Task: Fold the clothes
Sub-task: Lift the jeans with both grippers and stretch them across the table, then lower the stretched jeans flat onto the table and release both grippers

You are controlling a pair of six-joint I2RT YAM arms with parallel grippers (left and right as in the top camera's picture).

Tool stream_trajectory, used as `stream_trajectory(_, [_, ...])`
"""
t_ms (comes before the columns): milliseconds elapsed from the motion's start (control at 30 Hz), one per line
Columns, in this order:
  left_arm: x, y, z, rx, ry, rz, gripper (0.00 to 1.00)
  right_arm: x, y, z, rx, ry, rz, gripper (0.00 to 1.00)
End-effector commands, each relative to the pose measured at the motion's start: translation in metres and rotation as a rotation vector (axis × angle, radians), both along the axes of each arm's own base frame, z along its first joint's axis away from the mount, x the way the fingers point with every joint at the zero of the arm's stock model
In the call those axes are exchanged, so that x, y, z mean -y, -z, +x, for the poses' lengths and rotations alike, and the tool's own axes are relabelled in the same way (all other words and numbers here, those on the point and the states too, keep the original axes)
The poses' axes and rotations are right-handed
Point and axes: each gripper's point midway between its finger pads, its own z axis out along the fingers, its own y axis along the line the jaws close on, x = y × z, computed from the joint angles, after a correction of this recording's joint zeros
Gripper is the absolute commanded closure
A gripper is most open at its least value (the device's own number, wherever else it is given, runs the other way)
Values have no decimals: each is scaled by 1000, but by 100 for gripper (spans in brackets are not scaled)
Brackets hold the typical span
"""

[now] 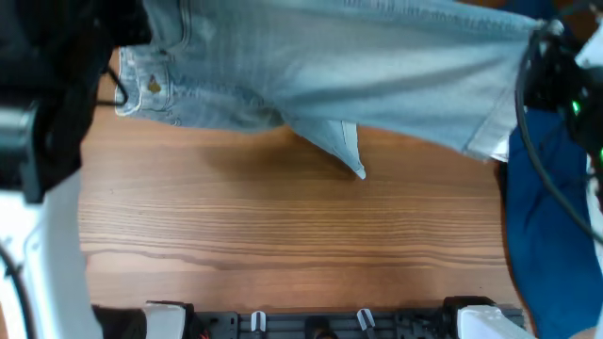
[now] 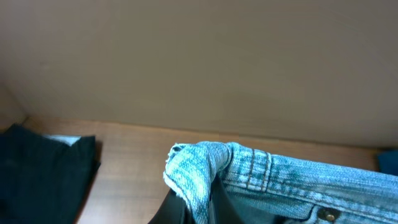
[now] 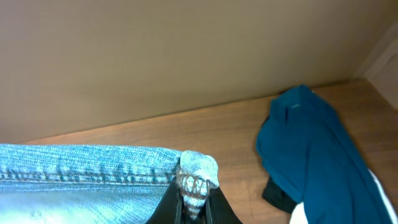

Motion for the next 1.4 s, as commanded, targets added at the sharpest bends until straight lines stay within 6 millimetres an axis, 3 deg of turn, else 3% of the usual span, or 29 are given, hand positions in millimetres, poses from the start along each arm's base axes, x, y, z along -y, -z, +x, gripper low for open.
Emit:
stream_trajectory(0, [-25, -30, -50, 77, -88, 47, 96, 23, -15, -41, 41, 96, -62, 96])
stream_trajectory(333, [-35, -21, -153, 29, -111, -5, 96, 20, -3, -125, 8, 89, -56, 96])
stream_trajectory(467, [-37, -11, -174, -5, -119, -18, 96, 18, 8, -142, -30, 82, -54, 96])
stream_trajectory(633, [-37, 10, -178, -103, -130, -23, 96, 14, 20, -147, -89, 57, -51, 96])
stream_trajectory(800, [-35, 34, -161, -231, -135, -9, 96, 8, 26, -135, -125, 18, -40, 96])
stream_trajectory(967, [-33, 60, -131, -353, -147, -6, 96, 2, 41, -104, -220, -37, -49, 96])
stream_trajectory(1200, [-27, 109, -61, -538, -156, 20, 96, -2, 75, -28, -366, -93, -68, 96])
stream_trajectory(1367, [-22, 155, 6, -619, -166, 42, 96, -10, 121, 44, -477, -158, -58, 96])
